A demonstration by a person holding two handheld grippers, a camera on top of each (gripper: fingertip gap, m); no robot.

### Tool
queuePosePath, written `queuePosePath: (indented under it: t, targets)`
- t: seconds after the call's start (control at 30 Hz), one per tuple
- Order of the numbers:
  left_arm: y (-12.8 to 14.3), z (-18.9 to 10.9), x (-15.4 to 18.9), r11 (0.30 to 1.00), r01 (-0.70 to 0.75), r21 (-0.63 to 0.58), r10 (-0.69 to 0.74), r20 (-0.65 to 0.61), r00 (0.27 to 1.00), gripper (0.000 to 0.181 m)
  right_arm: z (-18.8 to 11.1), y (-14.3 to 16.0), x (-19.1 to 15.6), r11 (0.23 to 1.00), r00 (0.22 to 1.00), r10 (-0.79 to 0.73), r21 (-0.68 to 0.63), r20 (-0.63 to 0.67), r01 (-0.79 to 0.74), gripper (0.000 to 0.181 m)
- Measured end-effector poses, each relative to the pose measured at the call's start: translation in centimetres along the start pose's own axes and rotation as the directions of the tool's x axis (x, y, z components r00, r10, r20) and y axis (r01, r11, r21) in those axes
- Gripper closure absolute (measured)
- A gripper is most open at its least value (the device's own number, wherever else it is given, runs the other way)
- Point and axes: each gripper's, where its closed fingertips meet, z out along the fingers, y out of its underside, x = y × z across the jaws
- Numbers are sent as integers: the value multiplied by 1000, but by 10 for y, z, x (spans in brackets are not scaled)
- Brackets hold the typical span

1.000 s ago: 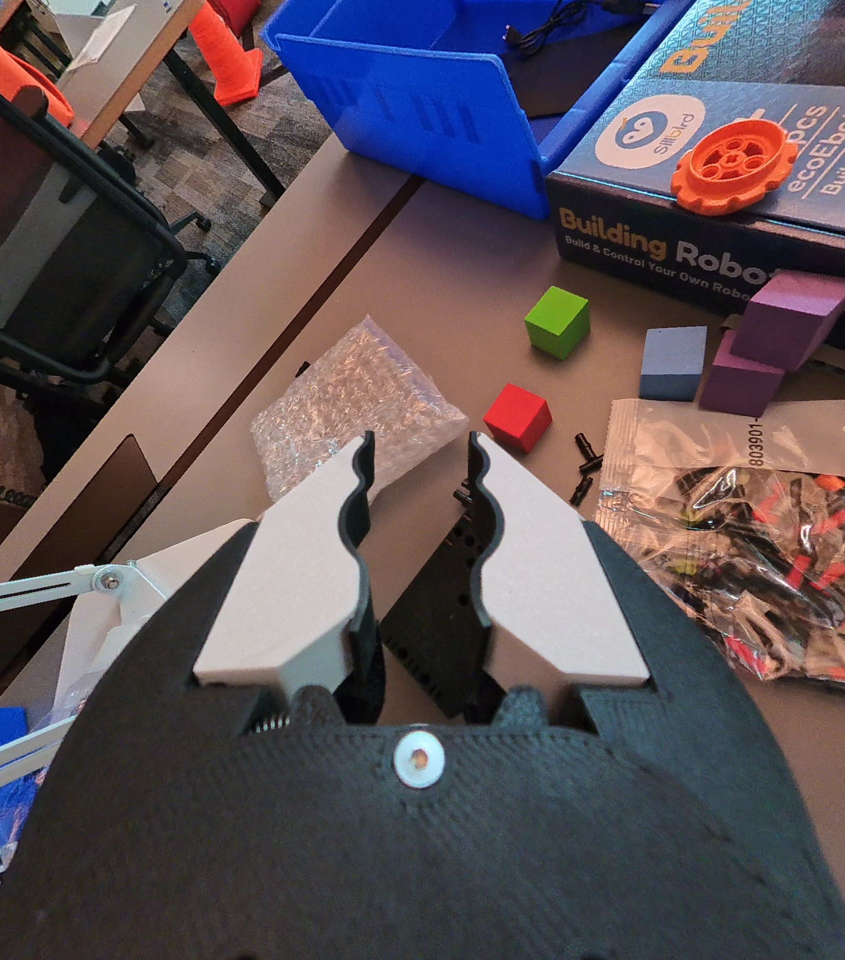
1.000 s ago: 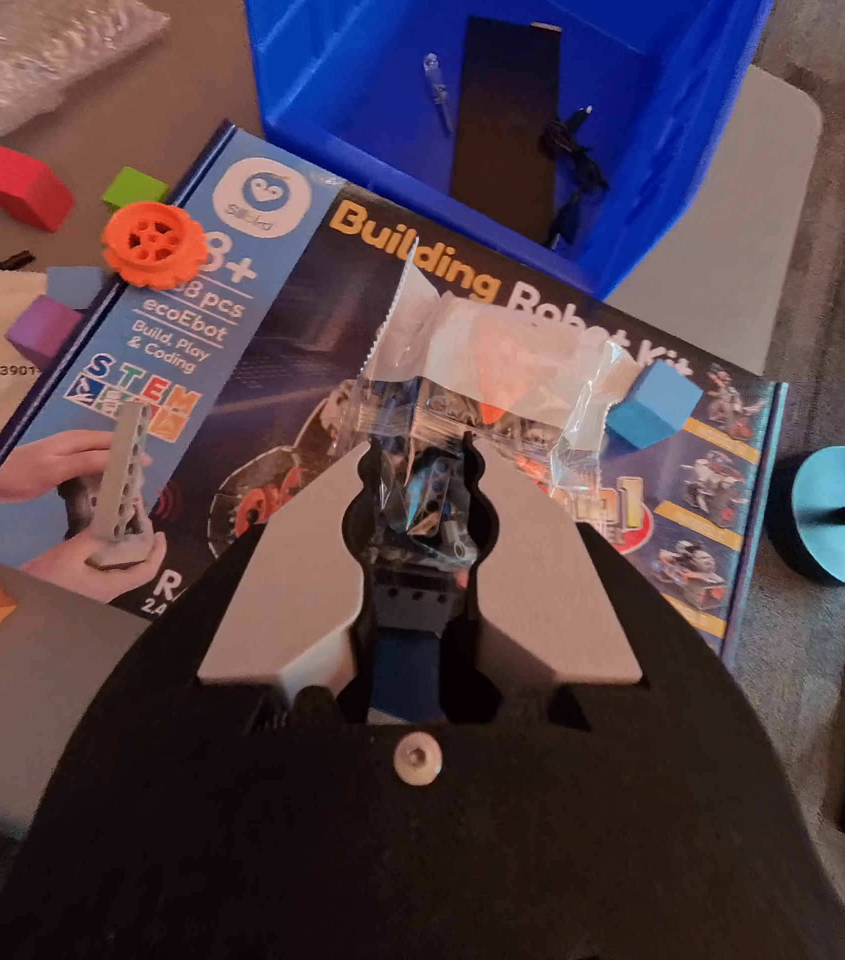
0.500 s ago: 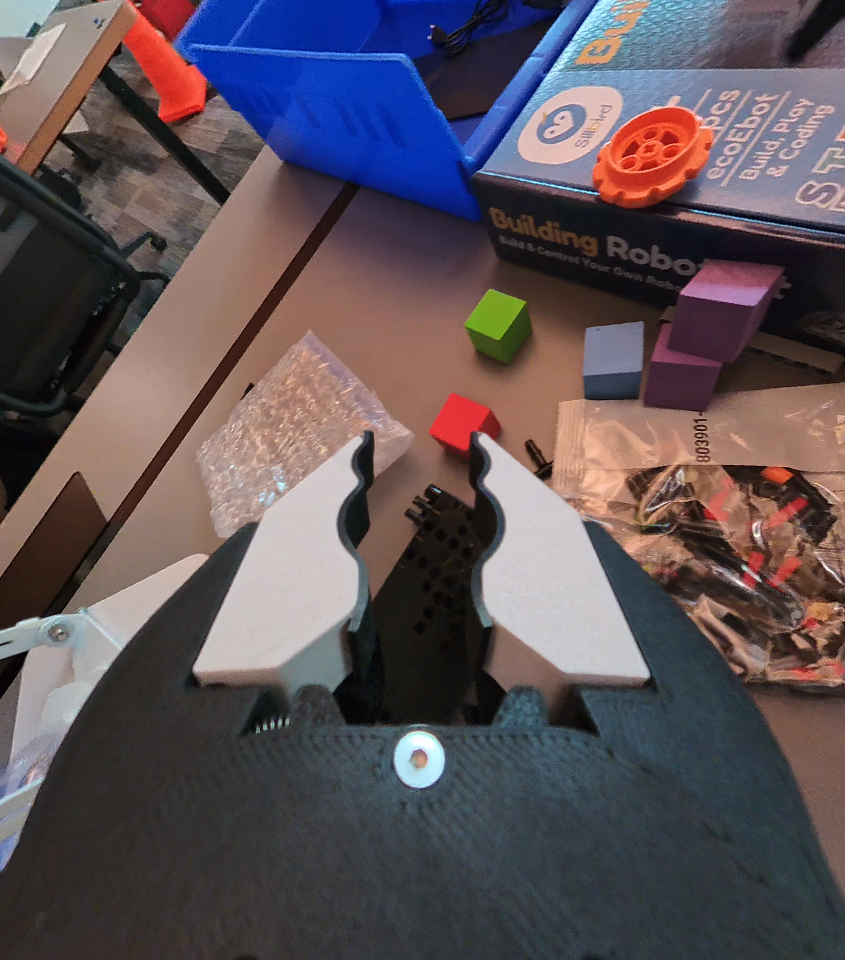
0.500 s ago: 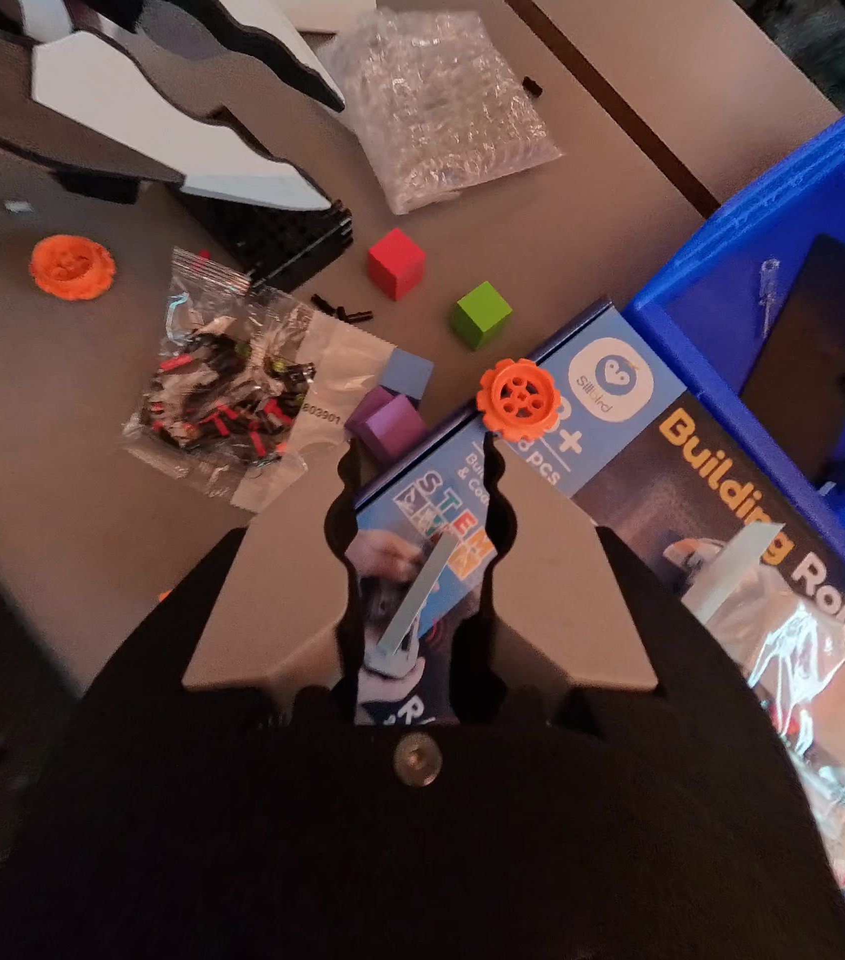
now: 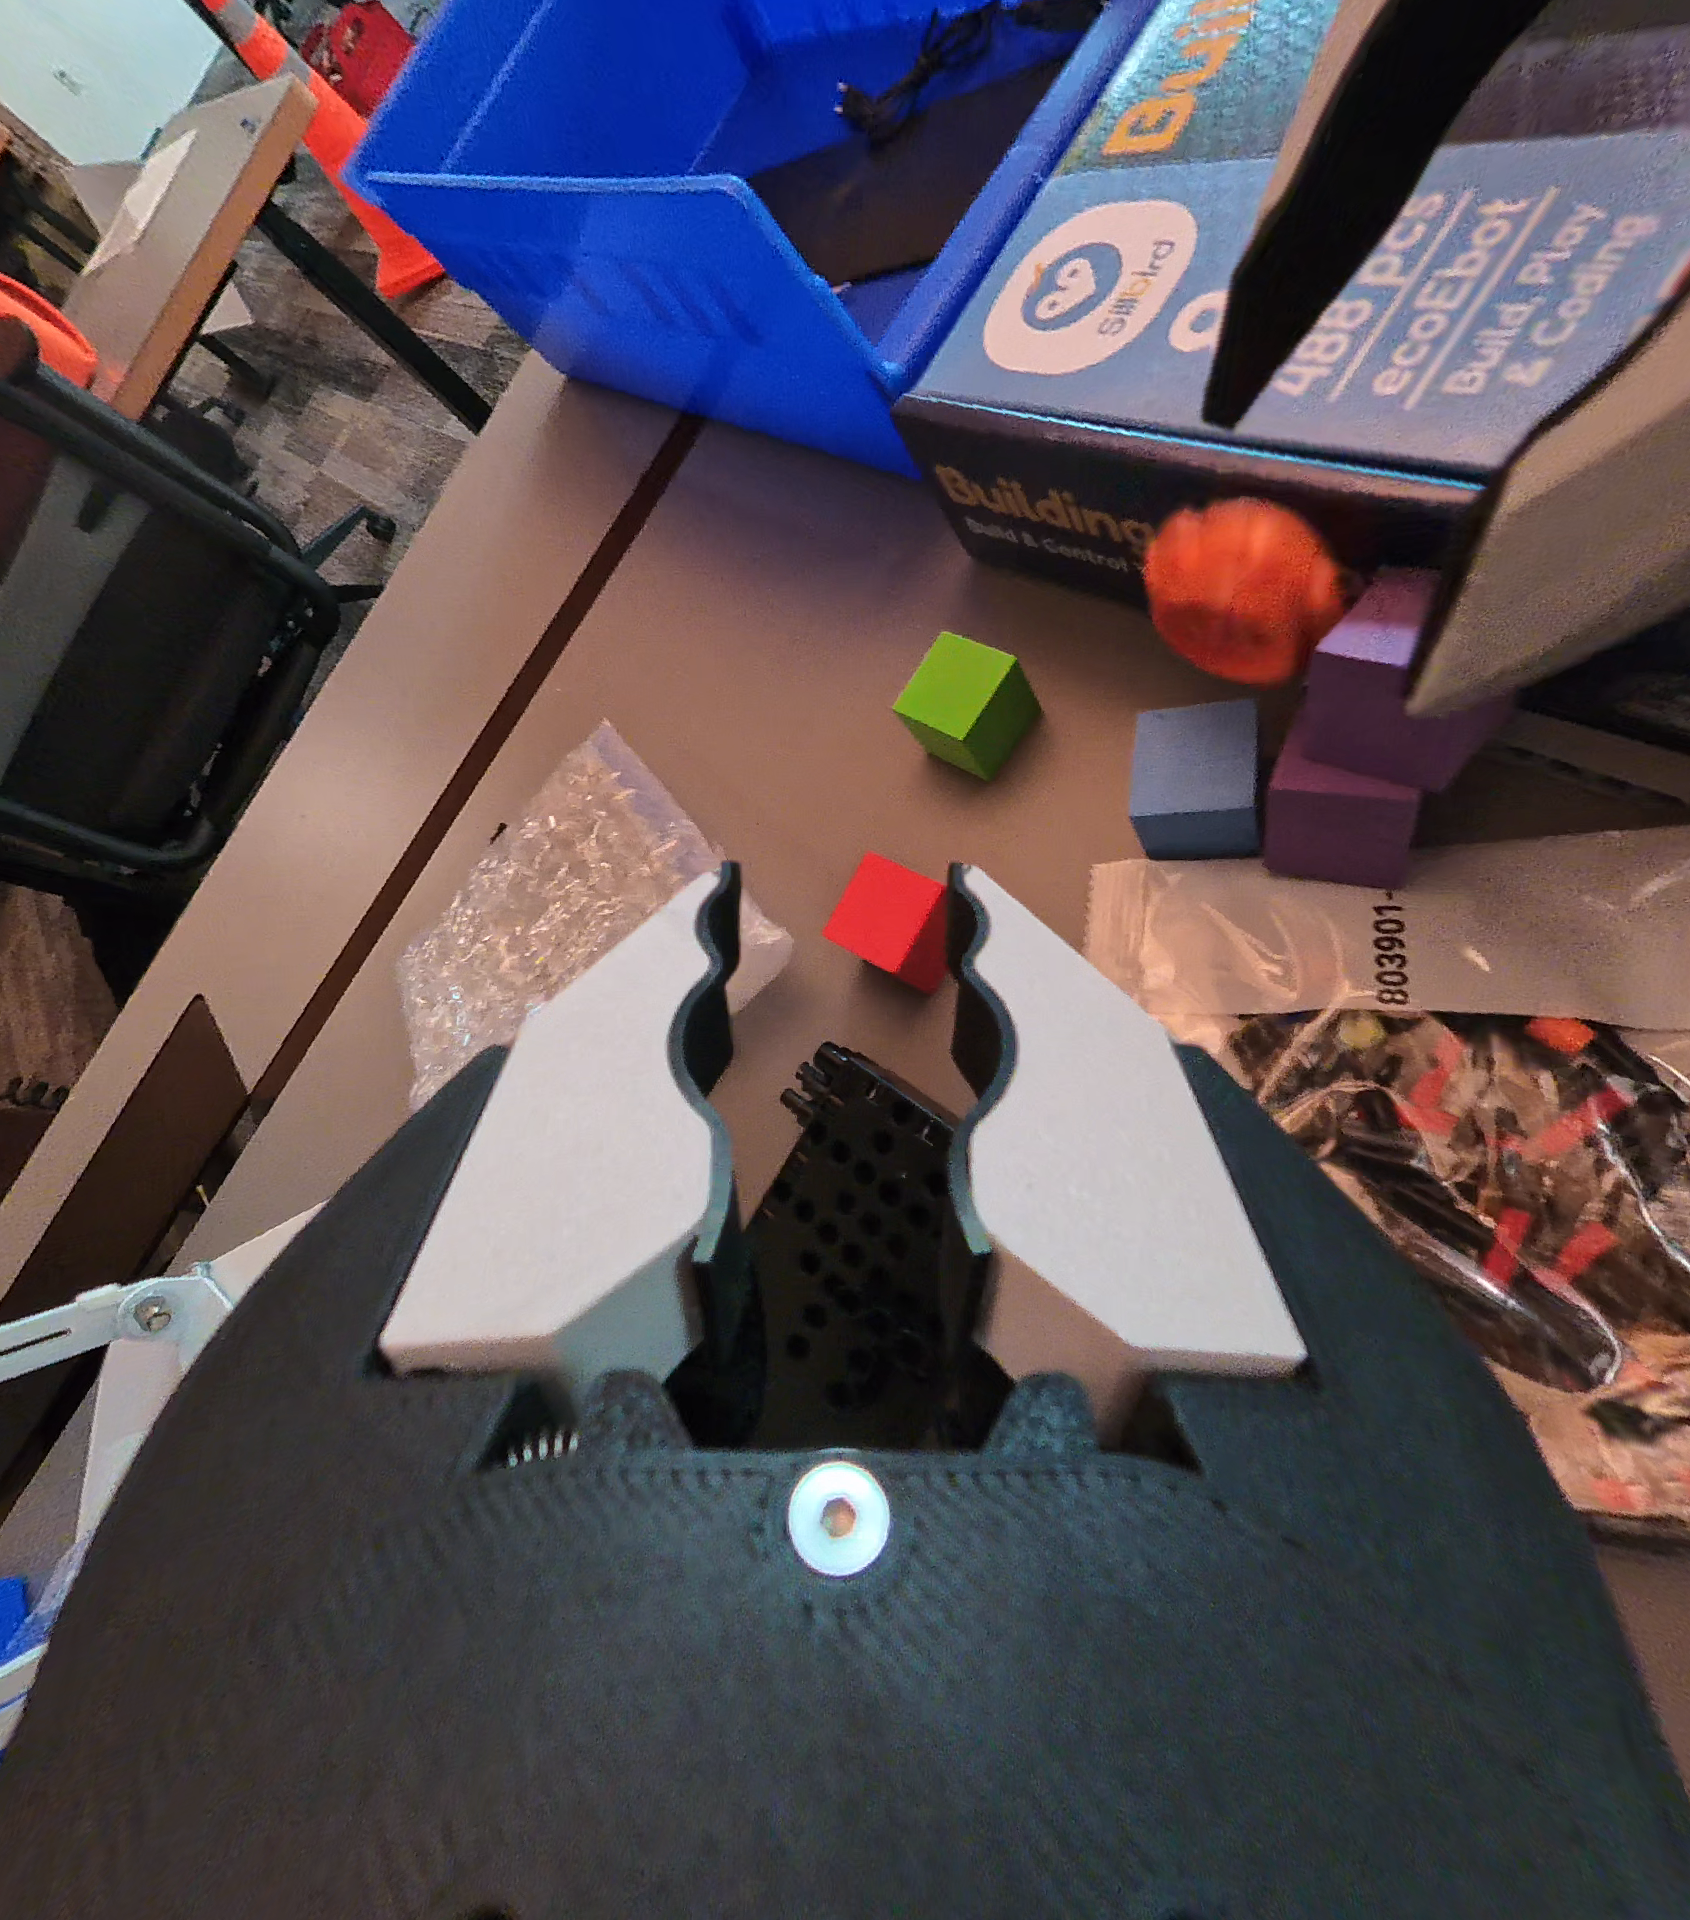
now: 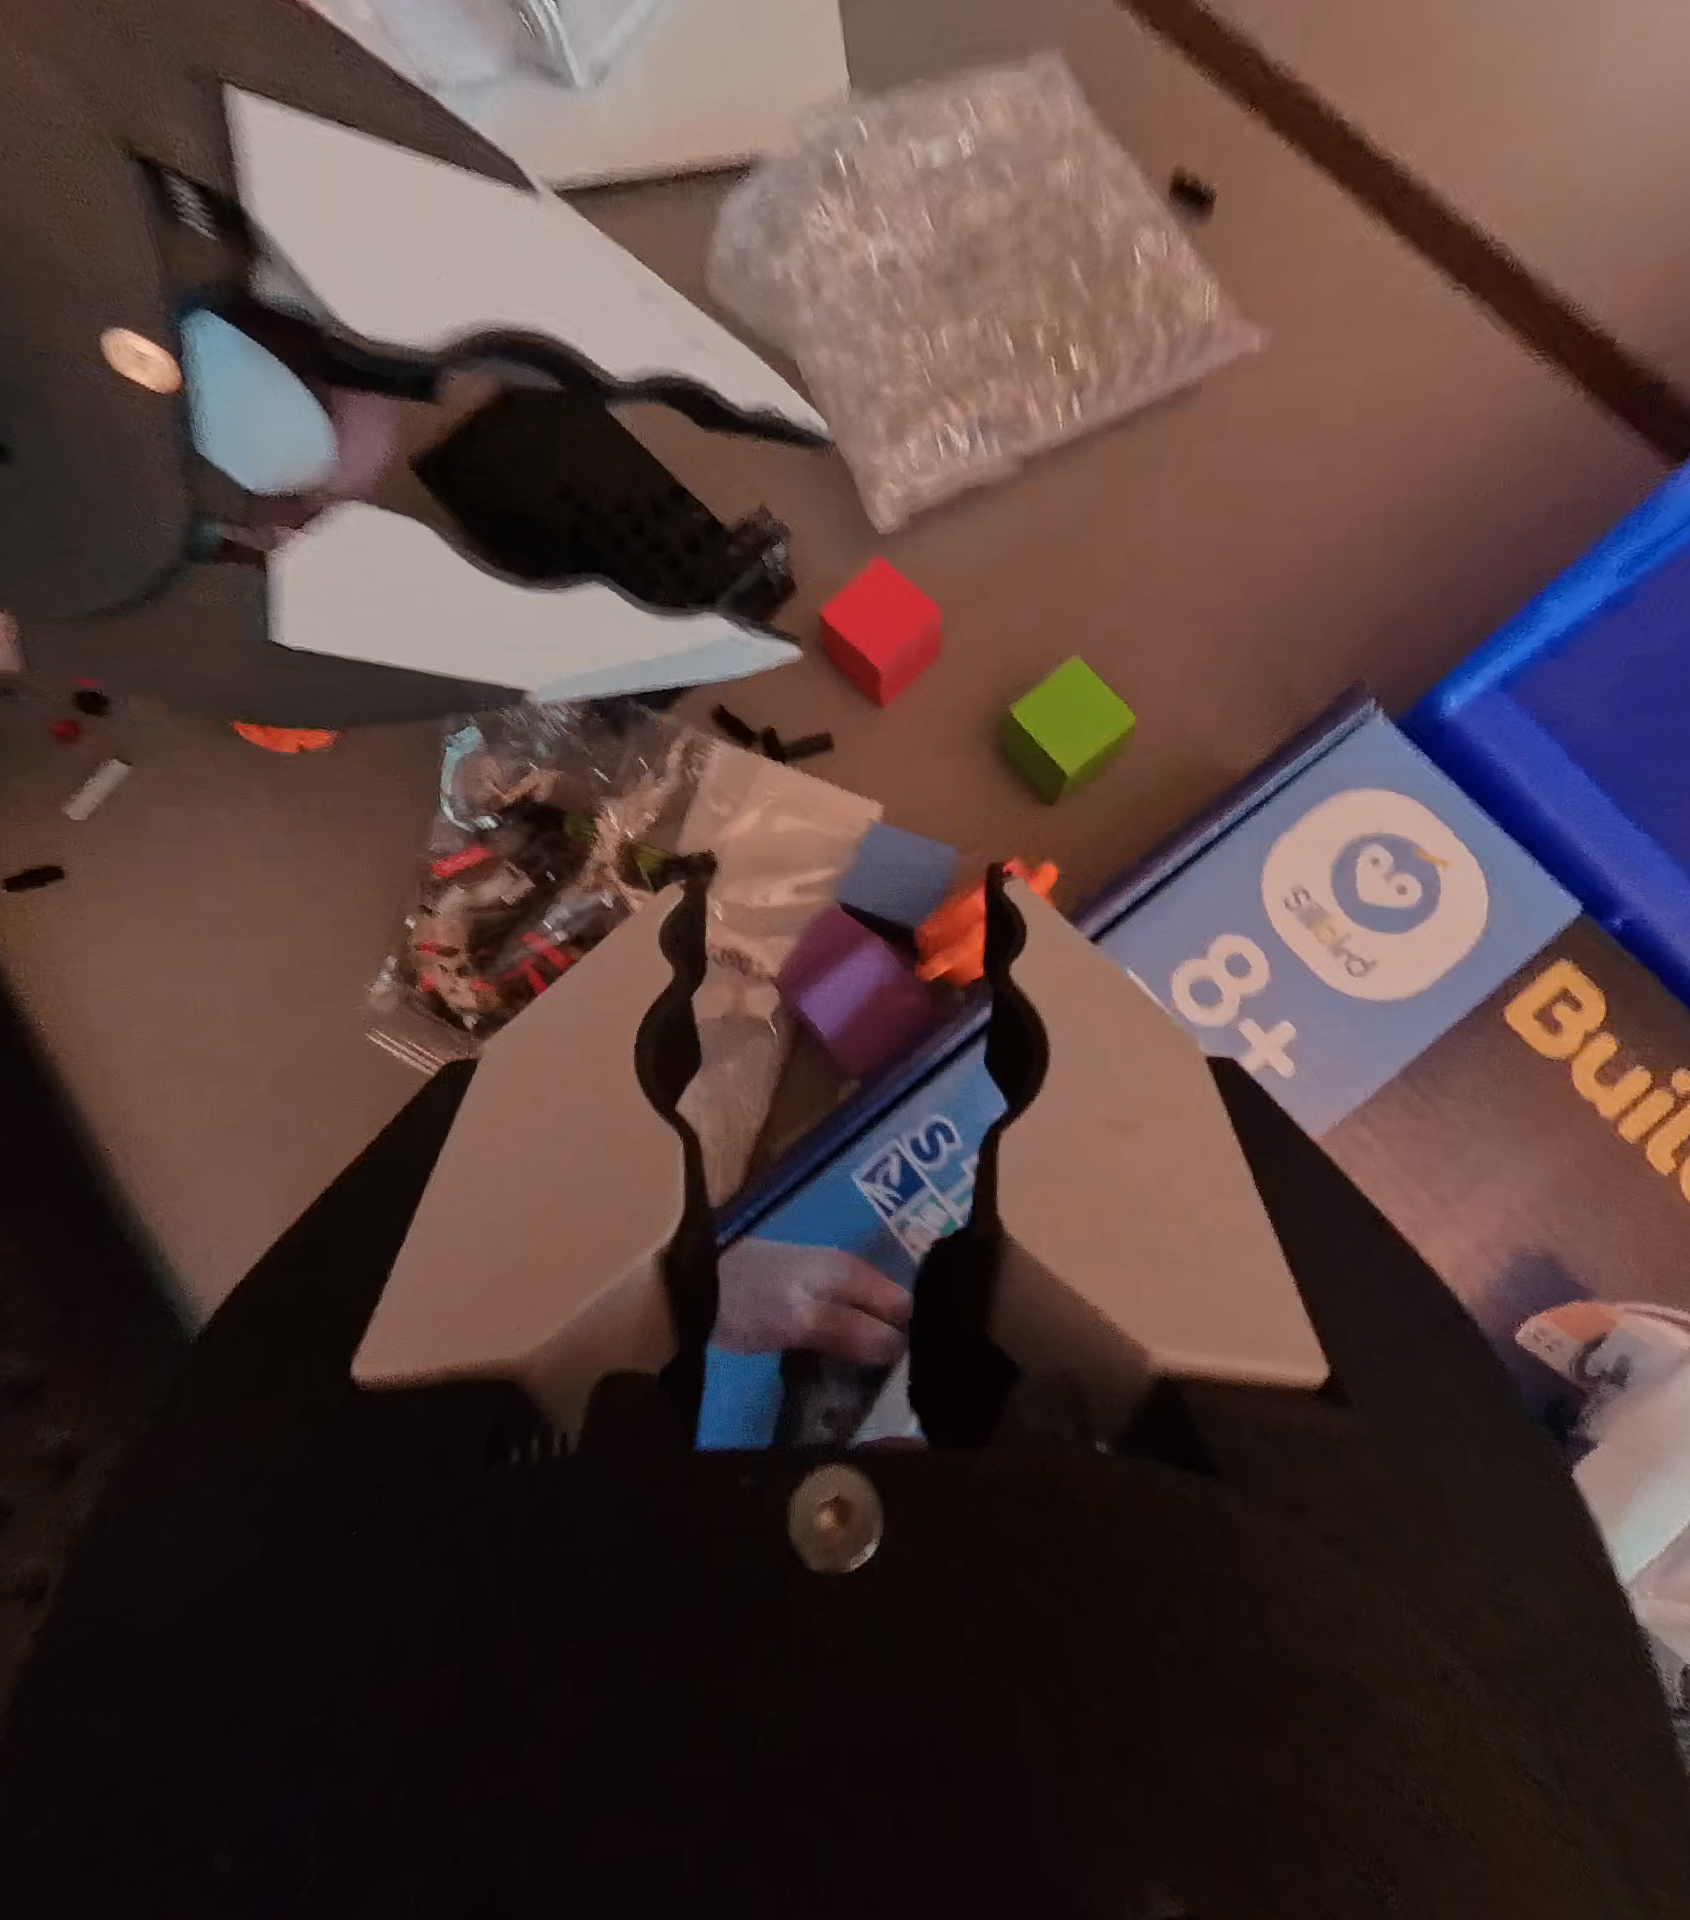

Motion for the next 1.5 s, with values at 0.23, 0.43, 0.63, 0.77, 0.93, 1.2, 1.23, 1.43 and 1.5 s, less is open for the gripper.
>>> queuePosePath:
  t: [0.23,0.43,0.63,0.77,0.93,1.2,1.23,1.43,1.5]
  targets:
    - [-2,-2,-15,999,46,13,-47,83,995,141,-45,-65,-49,953,996,-82,290,-46,92,93]
    - [-3,1,-22,998,63,15,-64,140,988,139,-51,-80,-73,931,992,-98,345,-77,119,83]
    - [1,2,-28,993,116,16,-117,148,982,126,-41,-75,-61,934,989,-49,344,-136,94,60]
    - [7,7,-33,992,124,3,-123,170,978,130,-36,-72,-72,928,989,-58,358,-137,104,59]
    - [14,7,-40,988,155,2,-153,160,975,134,-37,-62,-61,939,981,-70,319,-181,126,65]
    - [24,6,-51,982,190,-4,-188,140,972,149,-20,-45,15,985,970,-149,53,-191,161,116]
    - [25,6,-50,982,188,-6,-186,132,974,149,-8,-41,18,986,972,-169,-13,-161,169,116]
    - [30,7,-55,979,205,-13,-202,125,971,151,62,-30,50,917,947,-279,-336,-158,214,119]
    - [34,7,-59,976,215,-17,-212,128,969,152,82,-19,59,883,949,-274,-432,-155,184,124]
